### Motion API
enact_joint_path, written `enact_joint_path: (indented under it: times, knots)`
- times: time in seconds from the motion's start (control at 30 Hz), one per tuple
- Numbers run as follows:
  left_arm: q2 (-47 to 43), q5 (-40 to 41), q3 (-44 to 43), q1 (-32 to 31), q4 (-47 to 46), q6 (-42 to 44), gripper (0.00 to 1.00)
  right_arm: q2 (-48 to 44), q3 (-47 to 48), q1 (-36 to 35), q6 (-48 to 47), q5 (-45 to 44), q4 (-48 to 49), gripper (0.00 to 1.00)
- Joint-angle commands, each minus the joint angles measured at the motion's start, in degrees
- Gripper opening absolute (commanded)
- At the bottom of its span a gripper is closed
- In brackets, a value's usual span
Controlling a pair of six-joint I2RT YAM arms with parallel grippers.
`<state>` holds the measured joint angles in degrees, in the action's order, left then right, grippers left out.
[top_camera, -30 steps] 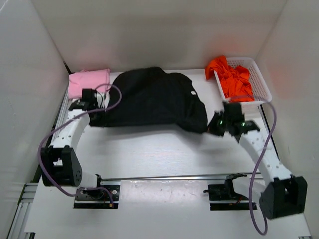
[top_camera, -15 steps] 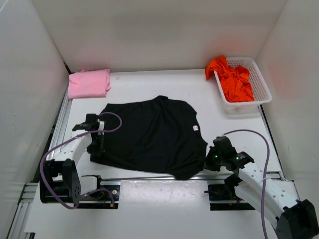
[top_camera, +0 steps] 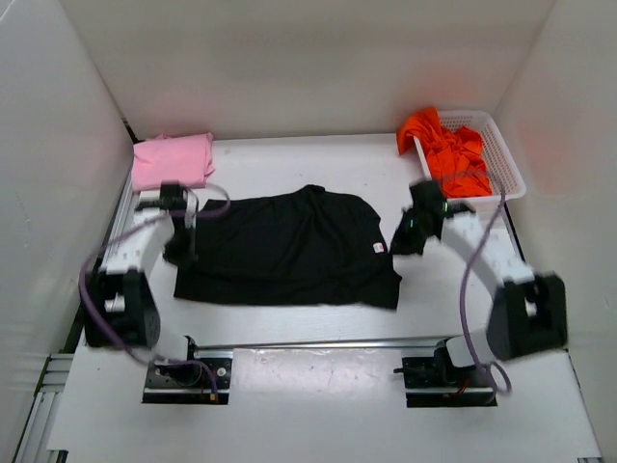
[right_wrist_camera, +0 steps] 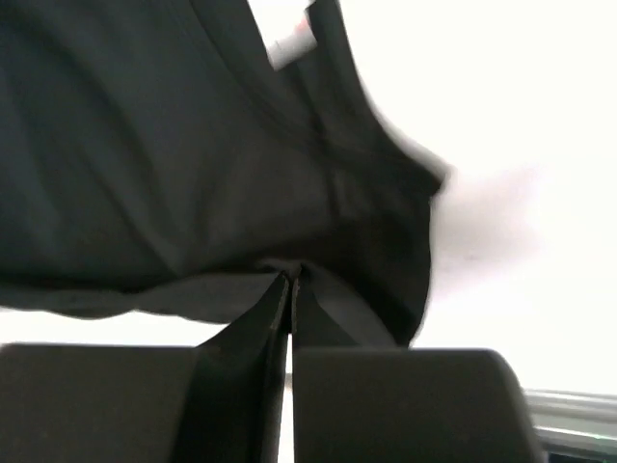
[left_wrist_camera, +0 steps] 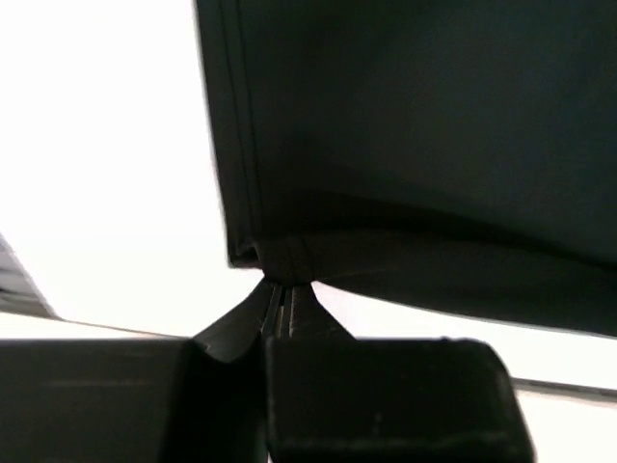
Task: Fold and stack the t-shirts
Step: Flatten out the tshirt
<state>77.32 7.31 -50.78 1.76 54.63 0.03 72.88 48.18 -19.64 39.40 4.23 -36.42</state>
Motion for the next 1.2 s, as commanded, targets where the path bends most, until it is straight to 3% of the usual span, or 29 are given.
enact_joint_path:
  times: [0.0, 0.03, 0.07, 0.1, 0.17, 0.23, 0.37, 0.57, 0.63, 0.73, 0.93, 1.03, 1.17]
  knots:
    - [11.8, -0.7, -26.9, 0.3, 0.1, 0.0, 0.1, 16.0, 30.3, 8.9, -10.1, 3.4, -6.5, 0.0]
    - [15.1, -1.5, -36.1, 0.3, 1.9, 0.0, 0.1, 19.8, 40.4, 10.1, -10.7, 3.4, -9.9, 0.0]
    - [20.8, -2.3, -55.0, 0.9, 3.4, 0.0, 0.1, 23.2, 60.7, 11.2, -10.7, 3.9, -12.8, 0.0]
    - [22.9, -3.4, -63.6, 0.9, 5.2, 0.0, 0.1, 28.9, 70.0, 12.8, -10.7, 3.9, -16.8, 0.0]
    - [25.7, -5.2, -75.4, 0.9, 4.2, 0.0, 0.1, 32.3, 87.6, 14.3, -8.8, 6.0, -17.6, 0.0]
    - [24.6, -4.2, -77.1, -0.6, -1.7, 0.0, 0.1, 30.9, 87.6, 16.3, -6.7, 8.9, -12.6, 0.0]
    - [18.8, -4.7, -64.3, -3.2, -7.1, 0.0, 0.1, 21.1, 69.6, 17.9, -5.4, 8.9, -2.1, 0.0]
    - [13.0, -4.7, -49.2, -4.0, -7.6, 0.0, 0.1, 8.1, 48.7, 17.9, -8.7, 8.2, -2.1, 0.0]
    - [9.4, -4.7, -42.3, -4.0, -7.6, 0.0, 0.1, 3.5, 37.9, 17.3, -9.3, 6.1, -1.5, 0.0]
    - [4.1, -4.0, -31.0, -4.0, -7.6, 0.0, 0.1, -7.2, 21.6, 13.6, -9.9, 0.4, 0.1, 0.0]
    - [-3.0, -2.7, -10.6, -4.0, -7.6, 0.0, 0.1, -26.5, -7.7, 4.2, -1.2, -3.8, 0.1, 0.0]
    - [-4.5, -1.3, 0.0, -4.0, -8.1, 0.0, 0.1, -35.1, -17.8, 0.3, 3.9, -2.3, 0.1, 0.0]
    - [-5.5, -1.3, 6.1, -4.0, -8.1, 0.0, 0.1, -37.8, -24.6, -3.8, 8.6, -2.3, -0.4, 0.0]
